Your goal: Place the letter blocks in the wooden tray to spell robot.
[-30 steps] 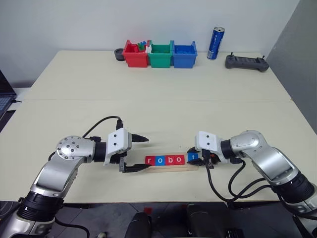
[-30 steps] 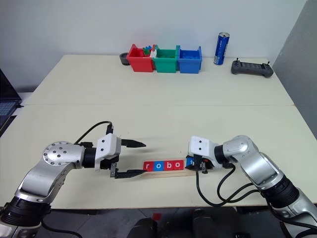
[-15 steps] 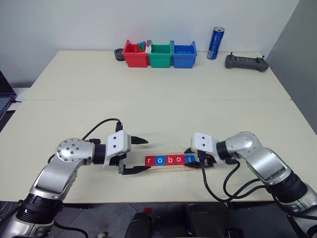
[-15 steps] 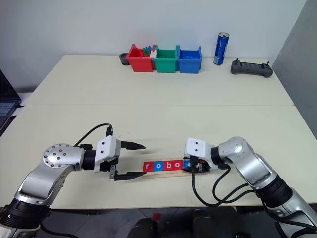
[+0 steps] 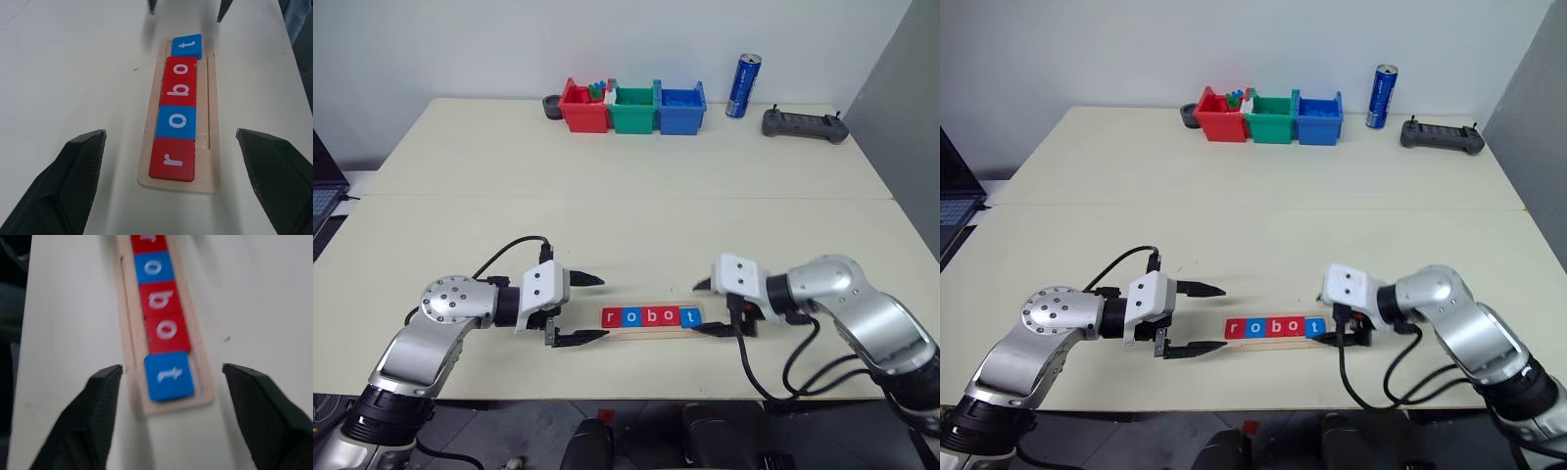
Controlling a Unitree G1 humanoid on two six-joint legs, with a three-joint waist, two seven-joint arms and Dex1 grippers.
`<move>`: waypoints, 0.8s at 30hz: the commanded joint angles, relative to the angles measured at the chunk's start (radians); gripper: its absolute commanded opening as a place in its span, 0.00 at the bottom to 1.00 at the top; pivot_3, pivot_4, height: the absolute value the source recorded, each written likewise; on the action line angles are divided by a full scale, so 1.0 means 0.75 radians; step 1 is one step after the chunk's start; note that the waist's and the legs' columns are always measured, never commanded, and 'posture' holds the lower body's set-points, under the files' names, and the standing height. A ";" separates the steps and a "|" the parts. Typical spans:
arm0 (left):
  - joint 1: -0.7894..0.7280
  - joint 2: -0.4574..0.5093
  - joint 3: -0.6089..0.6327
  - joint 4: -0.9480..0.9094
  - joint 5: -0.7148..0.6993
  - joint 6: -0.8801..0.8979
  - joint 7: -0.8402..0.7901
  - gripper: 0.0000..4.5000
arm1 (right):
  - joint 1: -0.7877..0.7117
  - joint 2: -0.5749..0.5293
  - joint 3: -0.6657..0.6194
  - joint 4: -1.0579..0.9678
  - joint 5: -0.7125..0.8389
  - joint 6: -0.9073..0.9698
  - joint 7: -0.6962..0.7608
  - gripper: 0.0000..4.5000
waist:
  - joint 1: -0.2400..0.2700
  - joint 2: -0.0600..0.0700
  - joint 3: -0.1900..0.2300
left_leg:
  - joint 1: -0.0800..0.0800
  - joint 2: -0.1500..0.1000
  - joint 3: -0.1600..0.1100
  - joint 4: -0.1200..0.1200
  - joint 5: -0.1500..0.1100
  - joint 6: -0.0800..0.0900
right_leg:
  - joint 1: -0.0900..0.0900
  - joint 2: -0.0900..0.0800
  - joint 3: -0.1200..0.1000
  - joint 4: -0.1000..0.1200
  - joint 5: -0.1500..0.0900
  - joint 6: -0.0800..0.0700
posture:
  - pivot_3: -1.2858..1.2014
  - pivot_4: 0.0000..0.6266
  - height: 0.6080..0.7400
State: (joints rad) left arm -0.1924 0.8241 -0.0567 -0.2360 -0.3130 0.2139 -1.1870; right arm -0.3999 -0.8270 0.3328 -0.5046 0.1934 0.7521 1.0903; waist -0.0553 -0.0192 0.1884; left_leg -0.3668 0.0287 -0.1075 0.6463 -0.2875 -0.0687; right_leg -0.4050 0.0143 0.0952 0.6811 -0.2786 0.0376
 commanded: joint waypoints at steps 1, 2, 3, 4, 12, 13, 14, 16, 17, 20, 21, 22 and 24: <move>-0.004 0.014 0.030 -0.030 -0.010 -0.004 0.011 1.00 | 0.025 -0.004 -0.028 -0.100 0.052 0.010 -0.010 0.47 | -0.003 0.000 0.000 | 0.000 0.000 0.000 0.000 0.000 0.000 | 0.000 0.000 0.000 0.000 0.000 0.000 | 0.52 0.24 1.00; -0.009 0.011 0.025 -0.031 -0.009 -0.001 0.011 1.00 | 0.029 0.005 -0.015 -0.099 0.050 0.011 -0.022 0.39 | -0.006 0.000 0.000 | 0.001 0.000 0.000 0.000 0.000 0.000 | 0.000 0.000 0.000 0.000 0.000 0.000 | 0.52 0.24 1.00; -0.018 0.009 0.020 -0.032 -0.007 0.004 0.012 1.00 | 0.032 0.017 0.007 -0.087 0.040 0.006 -0.035 0.30 | -0.008 0.000 0.000 | 0.001 0.001 0.001 0.000 0.000 0.000 | 0.000 0.001 0.001 0.000 0.000 0.000 | 0.52 0.24 1.00; -0.027 0.006 0.015 -0.032 -0.007 0.008 0.012 1.00 | 0.035 0.026 0.026 -0.074 0.028 -0.002 -0.046 0.22 | -0.007 0.000 0.000 | 0.001 0.001 0.001 0.000 0.000 0.000 | 0.000 0.001 0.001 0.000 0.000 0.000 | 0.52 0.24 1.00; -0.069 -0.001 0.001 -0.028 -0.004 0.029 0.008 1.00 | 0.018 0.056 0.102 0.015 -0.038 -0.037 -0.099 0.00 | -0.002 0.000 0.000 | 0.000 0.000 0.001 0.001 0.000 0.000 | 0.000 0.000 0.001 0.000 0.000 0.000 | 0.52 0.24 1.00; -0.070 -0.003 -0.001 -0.034 -0.005 0.035 0.011 1.00 | 0.009 0.069 0.105 0.027 -0.038 -0.034 -0.106 0.00 | -0.003 0.000 0.000 | 0.000 0.000 0.001 0.001 0.000 0.000 | 0.000 0.000 0.001 0.000 0.000 0.000 | 0.52 0.24 1.00; -0.070 -0.005 -0.002 -0.039 -0.006 0.038 0.013 1.00 | 0.001 0.084 0.104 0.035 -0.033 -0.027 -0.113 0.00 | -0.004 0.000 0.000 | 0.001 0.000 0.001 0.001 0.000 0.000 | 0.000 0.000 0.001 0.000 0.000 0.000 | 0.52 0.24 1.00; -0.065 -0.004 0.000 -0.044 -0.008 0.040 0.015 1.00 | -0.011 0.103 0.101 0.041 -0.027 -0.016 -0.117 0.00 | -0.004 0.000 0.000 | 0.001 0.000 0.001 0.000 0.000 0.000 | 0.000 0.001 0.001 0.000 0.000 0.000 | 0.52 0.24 1.00; -0.062 -0.004 0.002 -0.046 -0.009 0.041 0.015 1.00 | -0.014 0.110 0.099 0.045 -0.025 -0.012 -0.119 0.00 | -0.004 0.000 0.000 | 0.001 0.000 0.000 0.000 0.000 0.000 | 0.000 0.001 0.001 0.000 0.000 0.000 | 0.52 0.24 1.00; -0.058 -0.004 0.003 -0.050 -0.009 0.043 0.019 1.00 | -0.019 0.127 0.091 0.054 -0.014 -0.001 -0.127 0.00 | -0.002 0.000 0.000 | 0.000 0.000 0.000 0.000 0.000 0.000 | 0.000 0.001 0.001 0.000 0.000 0.000 | 0.52 0.24 1.00; -0.058 -0.004 0.003 -0.051 -0.009 0.044 0.020 1.00 | -0.020 0.131 0.089 0.056 -0.012 0.003 -0.128 0.00 | -0.002 0.000 0.000 | 0.000 0.000 0.000 0.000 0.000 0.000 | 0.000 0.000 0.001 0.000 0.000 0.000 | 0.52 0.24 1.00; -0.053 -0.003 0.006 -0.047 -0.009 0.039 0.019 1.00 | -0.021 0.132 0.089 0.058 -0.011 0.004 -0.129 0.00 | -0.002 0.000 0.000 | 0.000 0.000 0.000 0.000 0.000 0.000 | 0.000 0.001 0.001 0.000 0.000 0.000 | 0.52 0.24 1.00; -0.041 0.000 0.013 -0.030 -0.010 0.020 0.013 1.00 | -0.023 0.136 0.090 0.066 -0.011 -0.001 -0.132 0.00 | -0.002 0.000 0.000 | 0.000 0.000 0.000 0.000 0.000 0.000 | 0.000 0.000 0.001 0.000 0.000 0.000 | 0.52 0.24 1.00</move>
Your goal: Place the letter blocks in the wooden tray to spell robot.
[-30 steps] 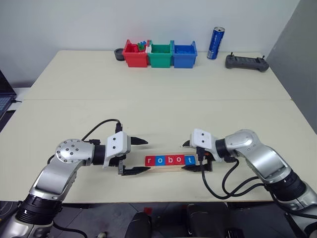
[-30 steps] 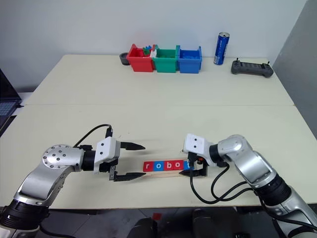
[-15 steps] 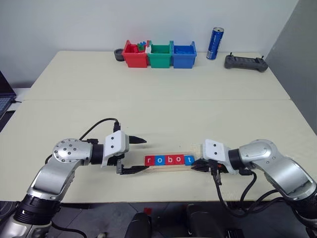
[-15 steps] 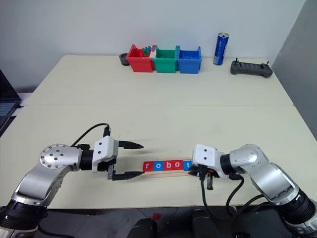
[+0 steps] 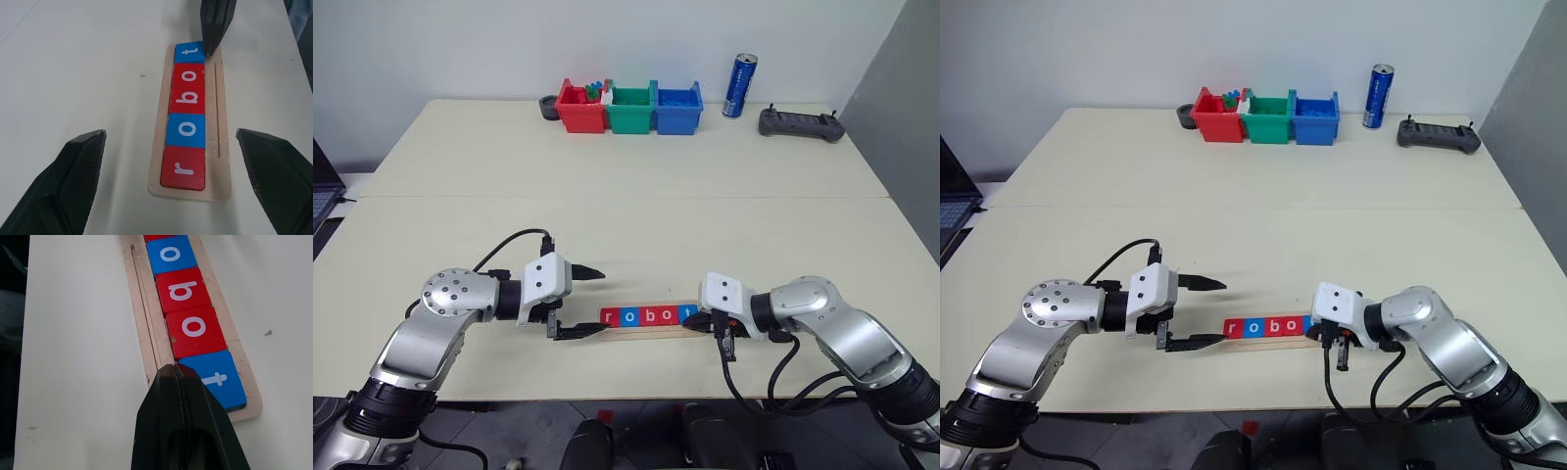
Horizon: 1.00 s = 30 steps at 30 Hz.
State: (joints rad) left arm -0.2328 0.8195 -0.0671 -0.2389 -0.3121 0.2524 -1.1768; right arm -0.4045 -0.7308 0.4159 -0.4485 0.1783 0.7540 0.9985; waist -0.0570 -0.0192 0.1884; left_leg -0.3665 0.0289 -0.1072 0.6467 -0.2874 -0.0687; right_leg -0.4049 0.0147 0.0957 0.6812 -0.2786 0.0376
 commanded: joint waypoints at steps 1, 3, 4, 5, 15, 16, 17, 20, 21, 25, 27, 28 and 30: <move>0.020 0.007 0.031 -0.017 -0.012 -0.043 -0.004 1.00 | -0.017 0.012 -0.024 -0.005 0.012 -0.006 -0.011 0.00 | 0.000 0.000 0.000 | 0.000 0.000 0.000 0.000 0.000 0.000 | 0.000 0.000 0.000 0.000 0.000 0.000 | 0.52 0.24 1.00; 0.031 0.008 0.037 -0.007 -0.011 -0.058 -0.006 1.00 | -0.020 0.019 -0.035 -0.002 0.023 -0.007 -0.013 0.00 | -0.001 0.000 0.000 | 0.000 0.000 0.000 0.000 0.000 0.000 | 0.000 0.000 0.000 0.000 0.000 0.000 | 0.52 0.24 1.00; 0.034 0.008 0.037 -0.006 -0.011 -0.062 -0.005 1.00 | -0.020 0.020 -0.040 -0.002 0.025 -0.009 -0.013 0.00 | 0.000 0.000 0.000 | 0.000 0.000 0.000 0.000 0.000 0.000 | 0.000 0.000 0.000 0.000 0.000 0.000 | 0.52 0.24 1.00; 0.039 0.009 0.039 -0.006 -0.011 -0.065 -0.003 1.00 | -0.020 0.019 -0.054 -0.010 0.041 -0.010 -0.005 0.00 | 0.000 0.000 0.000 | 0.000 0.000 0.000 0.000 0.000 0.000 | 0.000 0.000 0.000 0.000 0.000 0.000 | 0.52 0.24 1.00; 0.105 0.059 0.110 -0.068 -0.018 0.008 0.053 1.00 | -0.019 -0.177 -0.294 -0.115 0.195 -0.038 0.116 0.59 | 0.000 0.000 0.000 | 0.000 0.000 0.000 0.000 0.000 0.000 | 0.000 0.000 0.000 0.000 0.000 0.000 | 0.52 0.24 1.00; 0.108 0.066 0.126 -0.083 -0.037 0.037 0.060 1.00 | -0.013 -0.203 -0.312 -0.114 0.197 -0.053 0.128 0.68 | 0.000 0.000 0.000 | 0.000 0.000 0.000 -0.001 0.000 0.000 | 0.000 0.000 0.000 0.000 0.000 0.000 | 0.52 0.24 1.00; 0.109 0.071 0.136 -0.094 -0.051 0.060 0.064 1.00 | -0.009 -0.220 -0.323 -0.112 0.197 -0.065 0.136 0.75 | 0.000 0.000 0.000 | 0.000 0.000 0.000 -0.001 0.000 0.000 | 0.000 0.000 0.000 0.000 0.000 0.000 | 0.52 0.24 1.00; 0.132 0.095 0.178 -0.137 -0.083 0.127 0.070 1.00 | 0.015 -0.283 -0.375 -0.110 0.225 -0.090 0.180 0.99 | 0.001 0.000 0.000 | 0.000 0.000 0.000 0.000 0.000 0.000 | 0.000 0.000 0.000 0.000 0.000 0.000 | 0.52 0.24 1.00; 0.141 0.106 0.185 -0.145 -0.079 0.134 0.071 1.00 | 0.022 -0.302 -0.388 -0.111 0.241 -0.091 0.197 1.00 | 0.001 0.000 0.000 | 0.000 0.000 0.000 0.000 0.000 0.000 | 0.000 0.000 0.000 0.000 0.000 0.000 | 0.52 0.24 1.00; 0.166 0.133 0.201 -0.160 -0.064 0.121 0.080 1.00 | 0.026 -0.350 -0.421 -0.107 0.275 -0.099 0.233 1.00 | 0.001 0.000 0.000 | 0.000 0.000 0.000 -0.001 0.000 0.000 | 0.000 0.000 0.000 -0.001 0.000 0.000 | 0.52 0.24 1.00; 0.158 0.138 0.207 -0.199 -0.088 0.157 0.090 1.00 | 0.019 -0.356 -0.423 -0.098 0.278 -0.104 0.231 1.00 | 0.001 0.000 0.000 | 0.000 0.000 0.000 -0.001 0.000 0.000 | 0.000 0.000 0.000 -0.001 0.000 0.000 | 0.52 0.24 1.00; 0.150 0.140 0.209 -0.223 -0.101 0.181 0.096 1.00 | 0.016 -0.355 -0.421 -0.091 0.272 -0.112 0.223 1.00 | 0.001 0.000 0.000 | 0.000 0.000 0.001 0.000 0.000 0.000 | 0.000 0.000 0.000 -0.001 0.000 0.000 | 0.52 0.24 1.00; 0.133 0.143 0.209 -0.248 -0.112 0.215 0.105 1.00 | 0.007 -0.354 -0.412 -0.074 0.258 -0.133 0.214 1.00 | 0.001 0.000 0.000 | 0.000 0.000 0.001 0.000 0.000 0.000 | 0.000 0.000 0.000 -0.001 0.000 0.000 | 0.52 0.24 1.00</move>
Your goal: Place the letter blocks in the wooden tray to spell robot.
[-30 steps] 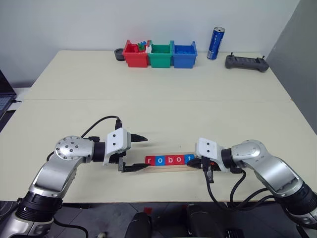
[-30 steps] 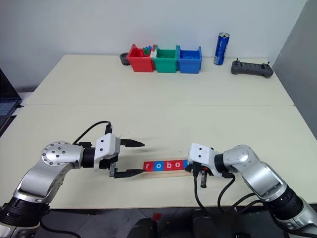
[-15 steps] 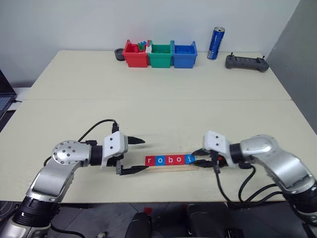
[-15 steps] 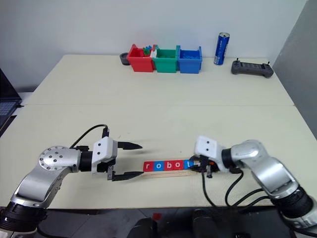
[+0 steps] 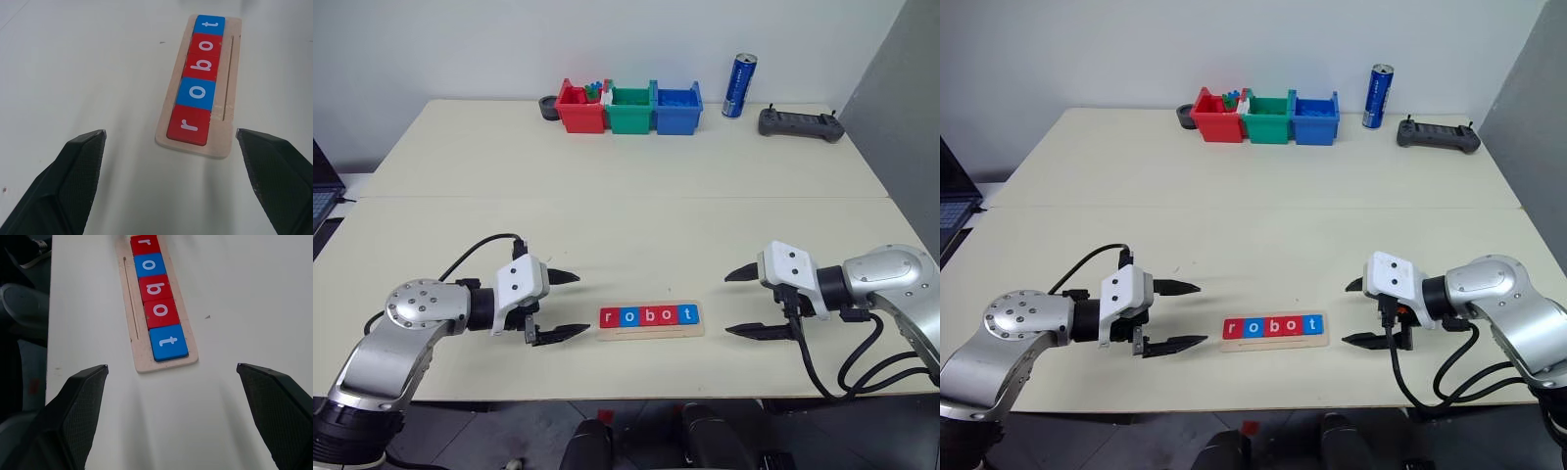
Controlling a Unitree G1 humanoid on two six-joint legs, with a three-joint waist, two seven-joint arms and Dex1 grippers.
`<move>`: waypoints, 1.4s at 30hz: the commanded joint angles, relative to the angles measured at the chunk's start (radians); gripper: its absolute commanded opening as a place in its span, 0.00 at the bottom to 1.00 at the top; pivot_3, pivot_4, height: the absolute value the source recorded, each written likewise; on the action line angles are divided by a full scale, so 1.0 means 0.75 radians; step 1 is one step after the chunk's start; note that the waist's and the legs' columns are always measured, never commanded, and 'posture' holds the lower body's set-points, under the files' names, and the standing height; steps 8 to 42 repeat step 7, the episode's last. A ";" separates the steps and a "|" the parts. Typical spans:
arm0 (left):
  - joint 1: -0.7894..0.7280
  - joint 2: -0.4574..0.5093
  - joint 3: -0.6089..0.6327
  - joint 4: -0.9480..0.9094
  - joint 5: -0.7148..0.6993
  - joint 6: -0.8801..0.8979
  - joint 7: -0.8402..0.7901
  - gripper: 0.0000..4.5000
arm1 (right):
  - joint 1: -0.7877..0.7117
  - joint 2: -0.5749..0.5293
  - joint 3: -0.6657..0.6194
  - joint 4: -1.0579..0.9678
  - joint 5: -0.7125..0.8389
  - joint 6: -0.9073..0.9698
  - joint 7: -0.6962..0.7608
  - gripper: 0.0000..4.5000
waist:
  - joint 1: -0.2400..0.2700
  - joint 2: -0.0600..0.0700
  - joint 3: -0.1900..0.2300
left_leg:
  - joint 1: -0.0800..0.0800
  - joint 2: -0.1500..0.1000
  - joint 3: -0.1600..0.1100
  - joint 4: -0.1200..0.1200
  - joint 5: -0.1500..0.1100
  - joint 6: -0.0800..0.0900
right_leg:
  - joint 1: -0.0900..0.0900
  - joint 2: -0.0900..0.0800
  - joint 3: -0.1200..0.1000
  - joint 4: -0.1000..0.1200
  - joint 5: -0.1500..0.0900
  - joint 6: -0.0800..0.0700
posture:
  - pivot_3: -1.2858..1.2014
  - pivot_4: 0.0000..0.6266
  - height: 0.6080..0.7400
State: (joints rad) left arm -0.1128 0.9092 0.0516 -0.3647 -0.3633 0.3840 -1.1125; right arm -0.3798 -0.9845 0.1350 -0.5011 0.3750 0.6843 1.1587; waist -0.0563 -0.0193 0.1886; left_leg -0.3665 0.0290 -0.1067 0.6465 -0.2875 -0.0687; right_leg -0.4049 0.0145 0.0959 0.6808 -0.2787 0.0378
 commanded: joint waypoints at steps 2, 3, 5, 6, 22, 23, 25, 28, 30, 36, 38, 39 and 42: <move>-0.039 0.026 0.050 -0.089 -0.054 0.062 0.026 1.00 | -0.031 -0.019 -0.029 0.007 -0.011 -0.056 0.003 1.00 | 0.000 0.000 0.000 | 0.000 0.000 0.000 0.000 0.000 0.000 | 0.000 0.000 0.000 0.000 0.000 0.000 | 0.52 0.24 1.00; -0.044 0.027 0.049 -0.092 -0.060 0.072 0.029 1.00 | -0.034 -0.019 -0.026 0.012 -0.014 -0.062 0.003 1.00 | 0.000 0.000 0.000 | 0.000 0.000 0.000 0.000 0.000 0.000 | 0.000 0.000 0.000 0.000 0.000 0.000 | 0.52 0.24 1.00; -0.059 0.019 0.051 -0.098 -0.089 0.104 0.036 1.00 | -0.041 -0.015 -0.022 0.023 -0.018 -0.074 0.001 1.00 | -0.001 0.000 0.000 | 0.000 0.000 0.000 0.000 0.000 0.000 | 0.000 0.000 0.000 0.000 0.000 0.000 | 0.52 0.24 1.00; -0.069 0.014 0.052 -0.100 -0.101 0.117 0.039 1.00 | -0.042 -0.013 -0.021 0.028 -0.020 -0.079 -0.001 1.00 | -0.001 0.000 0.000 | 0.000 0.000 0.000 0.000 0.000 0.000 | 0.000 0.000 0.000 0.000 0.000 0.000 | 0.52 0.24 1.00; -0.083 0.008 0.054 -0.101 -0.119 0.133 0.044 1.00 | -0.042 -0.011 -0.023 0.030 -0.024 -0.085 -0.007 1.00 | -0.001 0.000 0.000 | 0.000 0.000 0.000 0.000 0.000 0.000 | 0.000 0.000 0.000 0.000 0.000 0.000 | 0.52 0.24 1.00; -0.083 0.008 0.054 -0.101 -0.119 0.133 0.044 1.00 | -0.042 -0.011 -0.023 0.030 -0.024 -0.085 -0.007 1.00 | -0.001 0.000 0.000 | 0.000 0.000 0.000 0.000 0.000 0.000 | 0.000 0.000 0.000 0.000 0.000 0.000 | 0.52 0.24 1.00; -0.083 0.008 0.054 -0.101 -0.119 0.133 0.044 1.00 | -0.042 -0.011 -0.023 0.030 -0.024 -0.085 -0.007 1.00 | -0.001 0.000 0.000 | 0.000 0.000 0.000 0.000 0.000 0.000 | 0.000 0.000 0.000 0.000 0.000 0.000 | 0.52 0.24 1.00; -0.083 0.008 0.054 -0.101 -0.119 0.133 0.044 1.00 | -0.042 -0.011 -0.023 0.030 -0.024 -0.085 -0.007 1.00 | -0.001 0.000 0.000 | 0.000 0.000 0.000 0.000 0.000 0.000 | 0.000 0.000 0.000 0.000 0.000 0.000 | 0.52 0.24 1.00; -0.083 0.008 0.054 -0.101 -0.119 0.133 0.044 1.00 | -0.042 -0.011 -0.023 0.030 -0.024 -0.085 -0.007 1.00 | -0.001 0.000 0.000 | 0.000 0.000 0.000 0.000 0.000 0.000 | 0.000 0.000 0.000 0.000 0.000 0.000 | 0.52 0.24 1.00; -0.083 0.008 0.054 -0.101 -0.119 0.133 0.044 1.00 | -0.042 -0.011 -0.023 0.030 -0.024 -0.085 -0.007 1.00 | -0.001 0.000 0.000 | 0.000 0.000 0.000 0.000 0.000 0.000 | 0.000 0.000 0.000 0.000 0.000 0.000 | 0.52 0.24 1.00; -0.083 0.008 0.054 -0.101 -0.119 0.133 0.044 1.00 | -0.042 -0.011 -0.023 0.030 -0.024 -0.085 -0.007 1.00 | -0.001 0.000 0.000 | 0.000 0.000 0.000 0.000 0.000 0.000 | 0.000 0.000 0.000 0.000 0.000 0.000 | 0.52 0.24 1.00; -0.083 0.008 0.054 -0.101 -0.119 0.133 0.044 1.00 | -0.042 -0.011 -0.023 0.030 -0.024 -0.085 -0.007 1.00 | -0.001 0.000 0.000 | 0.000 0.000 0.000 0.000 0.000 0.000 | 0.000 0.000 0.000 0.000 0.000 0.000 | 0.52 0.24 1.00; -0.083 0.008 0.054 -0.101 -0.119 0.133 0.044 1.00 | -0.042 -0.011 -0.023 0.030 -0.024 -0.085 -0.007 1.00 | -0.001 0.000 0.000 | 0.000 0.000 0.000 0.000 0.000 0.000 | 0.000 0.000 0.000 0.000 0.000 0.000 | 0.52 0.24 1.00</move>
